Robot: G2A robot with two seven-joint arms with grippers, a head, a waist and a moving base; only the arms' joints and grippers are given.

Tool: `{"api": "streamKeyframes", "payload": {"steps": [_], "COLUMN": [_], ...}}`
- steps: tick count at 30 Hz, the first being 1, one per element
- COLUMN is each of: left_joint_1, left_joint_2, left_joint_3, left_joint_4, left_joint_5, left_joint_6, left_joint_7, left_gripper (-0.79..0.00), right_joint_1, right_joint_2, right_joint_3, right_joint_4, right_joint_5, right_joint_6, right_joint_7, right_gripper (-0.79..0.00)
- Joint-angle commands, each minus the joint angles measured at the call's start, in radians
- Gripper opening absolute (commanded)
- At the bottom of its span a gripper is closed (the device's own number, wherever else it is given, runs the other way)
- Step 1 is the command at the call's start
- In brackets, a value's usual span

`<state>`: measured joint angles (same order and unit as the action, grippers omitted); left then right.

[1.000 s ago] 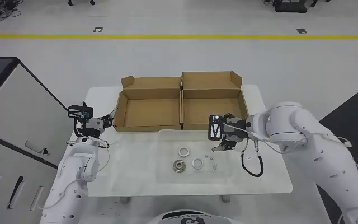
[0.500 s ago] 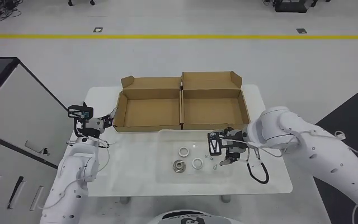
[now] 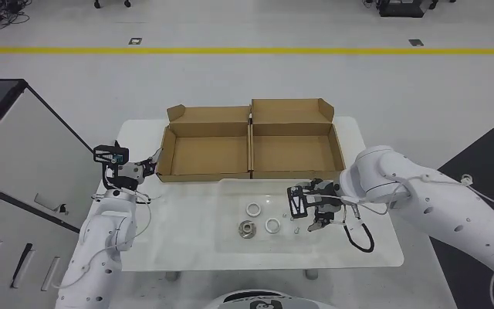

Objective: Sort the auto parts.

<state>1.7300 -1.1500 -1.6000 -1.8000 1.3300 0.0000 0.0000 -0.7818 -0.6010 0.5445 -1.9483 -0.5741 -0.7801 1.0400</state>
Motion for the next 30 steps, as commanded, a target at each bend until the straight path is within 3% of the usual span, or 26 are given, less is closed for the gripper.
{"api": "streamKeyframes", "payload": {"steps": [1,9,15,23,30], "left_joint_1": [0.000,0.000,0.000,0.000,0.000], "left_joint_2": [0.000,0.000,0.000,0.000,0.000], "left_joint_3": [0.000,0.000,0.000,0.000,0.000], "left_joint_4": [0.000,0.000,0.000,0.000,0.000], "left_joint_5": [0.000,0.000,0.000,0.000,0.000], "left_joint_6": [0.000,0.000,0.000,0.000,0.000], "left_joint_7": [0.000,0.000,0.000,0.000,0.000], "left_gripper": [0.000,0.000,0.000,0.000,0.000], "right_joint_1": [0.000,-0.001,0.022,0.106,0.150], "right_joint_2": [0.000,0.000,-0.014,-0.062,-0.113], "right_joint_3": [0.000,0.000,-0.024,-0.134,-0.210], "right_joint_4": [0.000,-0.003,-0.077,-0.087,-0.050], "right_joint_5": [0.000,-0.003,-0.023,-0.041,-0.036], "right_joint_6": [0.000,0.004,0.092,0.217,0.227], "right_joint_7": [0.000,0.000,0.091,0.217,0.227], "right_gripper": [0.000,0.000,0.000,0.000,0.000]}}
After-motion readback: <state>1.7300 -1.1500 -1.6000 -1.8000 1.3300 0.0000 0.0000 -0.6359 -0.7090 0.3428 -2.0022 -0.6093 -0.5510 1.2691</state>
